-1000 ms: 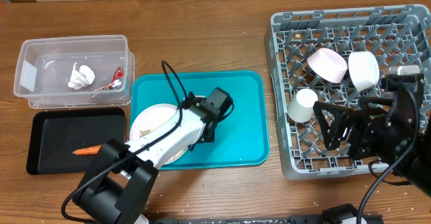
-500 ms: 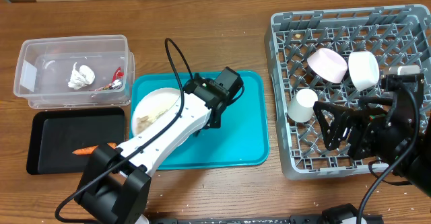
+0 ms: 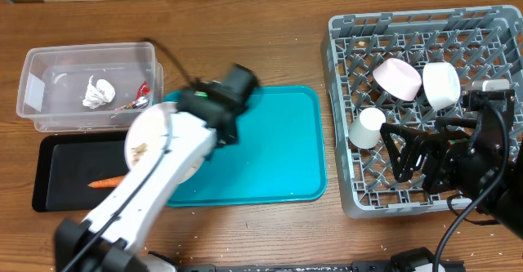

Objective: Sort waste into correct bins and load items into the dishwasher
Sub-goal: 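Carry the plate left and tip the rice onto the black tray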

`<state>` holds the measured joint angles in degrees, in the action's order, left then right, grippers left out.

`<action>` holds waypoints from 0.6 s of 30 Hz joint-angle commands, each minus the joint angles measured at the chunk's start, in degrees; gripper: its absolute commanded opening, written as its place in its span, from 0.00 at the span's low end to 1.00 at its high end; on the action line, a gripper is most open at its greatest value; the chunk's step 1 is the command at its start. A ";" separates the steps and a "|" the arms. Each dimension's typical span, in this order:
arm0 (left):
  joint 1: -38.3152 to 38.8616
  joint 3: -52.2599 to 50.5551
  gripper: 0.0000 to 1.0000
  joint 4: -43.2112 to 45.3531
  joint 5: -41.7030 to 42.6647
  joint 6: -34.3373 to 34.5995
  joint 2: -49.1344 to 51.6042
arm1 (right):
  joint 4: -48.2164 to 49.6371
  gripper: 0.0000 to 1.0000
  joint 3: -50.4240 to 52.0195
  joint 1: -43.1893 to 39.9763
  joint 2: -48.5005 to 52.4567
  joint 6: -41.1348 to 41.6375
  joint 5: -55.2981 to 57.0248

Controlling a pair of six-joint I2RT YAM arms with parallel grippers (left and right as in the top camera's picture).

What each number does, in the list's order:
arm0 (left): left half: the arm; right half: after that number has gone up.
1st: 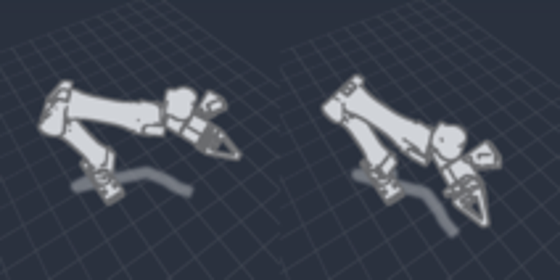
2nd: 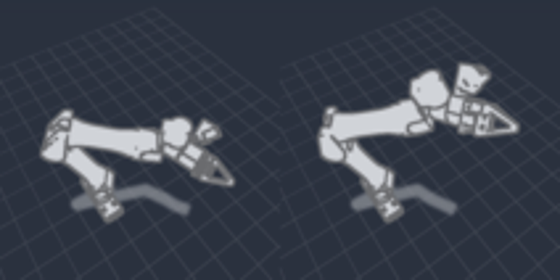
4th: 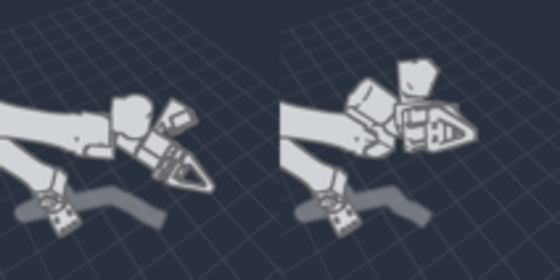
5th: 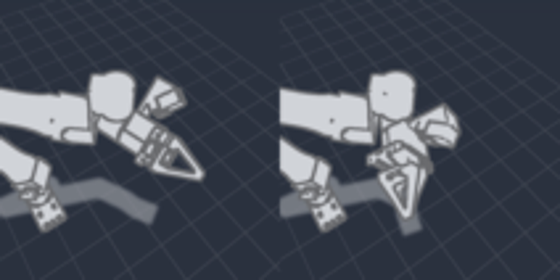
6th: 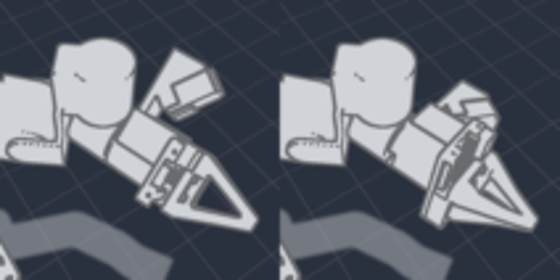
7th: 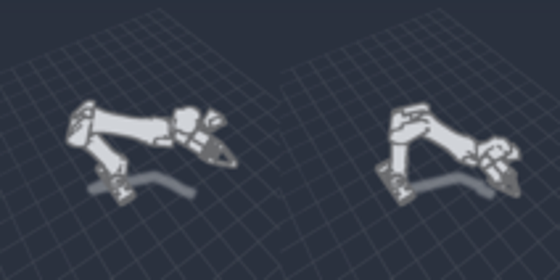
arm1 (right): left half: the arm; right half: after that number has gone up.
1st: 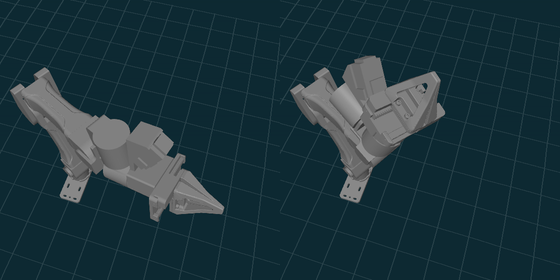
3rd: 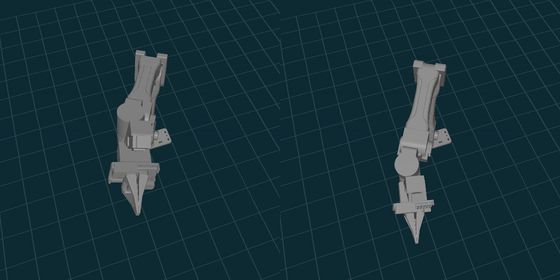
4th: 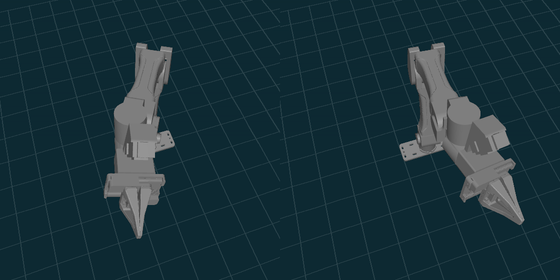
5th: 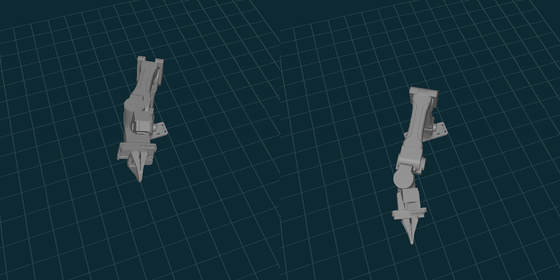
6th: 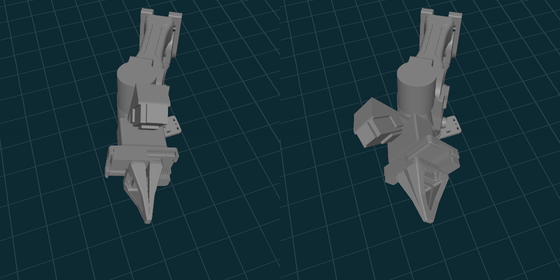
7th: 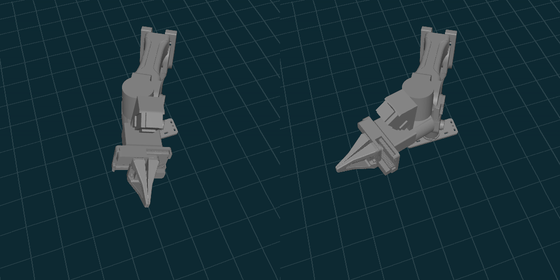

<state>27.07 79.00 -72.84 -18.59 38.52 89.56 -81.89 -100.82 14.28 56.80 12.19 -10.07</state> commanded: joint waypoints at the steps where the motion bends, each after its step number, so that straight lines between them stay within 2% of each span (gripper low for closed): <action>1: -7.76 1.40 0.04 0.24 4.37 -4.07 -4.00 | 0.26 1.00 -0.50 0.17 -0.11 -0.20 0.09; 9: -25.51 -1.77 0.04 7.26 18.51 -14.67 -8.39 | 0.26 1.00 -0.50 0.17 -0.11 -0.20 0.09; 14: -34.58 -4.70 0.04 11.93 24.26 -18.95 -9.53 | 0.24 1.00 -0.50 0.17 -0.11 -0.20 0.09; 18: -41.35 -6.29 0.05 14.67 32.22 -21.79 -9.88 | 0.26 1.00 -0.50 0.17 -0.11 -0.20 0.09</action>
<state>-10.55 73.89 -59.31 5.21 21.67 81.47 -81.89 -100.84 14.28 56.80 12.14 -10.07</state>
